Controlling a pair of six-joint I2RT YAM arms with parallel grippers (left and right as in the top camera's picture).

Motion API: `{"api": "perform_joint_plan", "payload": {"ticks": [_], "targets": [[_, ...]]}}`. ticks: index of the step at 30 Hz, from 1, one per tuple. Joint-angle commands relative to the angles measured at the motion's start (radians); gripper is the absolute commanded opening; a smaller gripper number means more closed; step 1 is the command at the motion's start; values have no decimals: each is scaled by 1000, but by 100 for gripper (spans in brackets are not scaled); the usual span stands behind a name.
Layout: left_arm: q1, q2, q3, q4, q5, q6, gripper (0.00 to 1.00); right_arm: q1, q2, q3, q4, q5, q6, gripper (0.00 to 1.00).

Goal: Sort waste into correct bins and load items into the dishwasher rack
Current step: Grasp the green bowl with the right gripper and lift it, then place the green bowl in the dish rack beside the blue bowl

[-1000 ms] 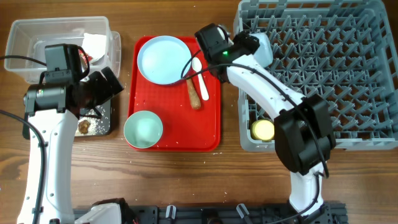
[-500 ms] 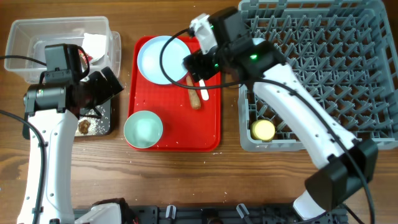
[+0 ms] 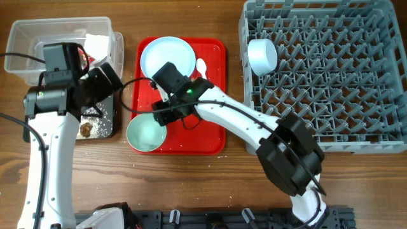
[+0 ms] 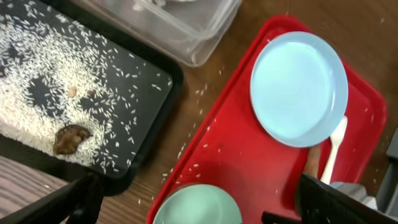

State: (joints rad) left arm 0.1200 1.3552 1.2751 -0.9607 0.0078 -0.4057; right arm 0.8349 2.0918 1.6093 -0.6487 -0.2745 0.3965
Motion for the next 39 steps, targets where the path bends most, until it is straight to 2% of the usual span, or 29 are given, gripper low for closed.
{"api": "perform_joint_plan", "payload": {"ticks": [1,4,8,10,11,15,18,21,23,26,27,29,33,39], "targets": [[56,-55,16,37,-43,2,100,-1,62,-4,5,38,33,38],[110,-93,16,52,-43,2,100,-1,80,-4,6,29,51,27],[171,-98,16,52,-44,2,100,2,90,-4,9,26,52,24],[186,-98,16,52,-44,2,100,5,94,-4,9,18,52,14],[188,-98,16,51,-43,2,100,5,94,-4,9,18,53,4],[188,-98,16,52,-43,2,100,-6,71,6,4,19,56,4],[188,-98,16,52,-43,2,100,-60,-48,44,-33,32,47,4],[188,-98,16,52,-43,2,100,-161,-241,50,-96,220,48,4],[188,-98,16,52,-43,2,100,-259,-379,50,-156,514,50,5],[188,-98,16,51,-43,2,100,-375,-458,50,-177,996,35,4],[188,-98,16,52,-43,2,100,-413,-459,49,-171,1120,-17,4],[188,-98,16,52,-43,2,100,-494,-439,39,-129,1202,-108,4],[188,-98,16,52,-43,2,100,-635,-329,30,11,1254,-382,4],[188,-98,16,51,-43,2,100,-679,-146,30,209,1284,-765,4]]}}
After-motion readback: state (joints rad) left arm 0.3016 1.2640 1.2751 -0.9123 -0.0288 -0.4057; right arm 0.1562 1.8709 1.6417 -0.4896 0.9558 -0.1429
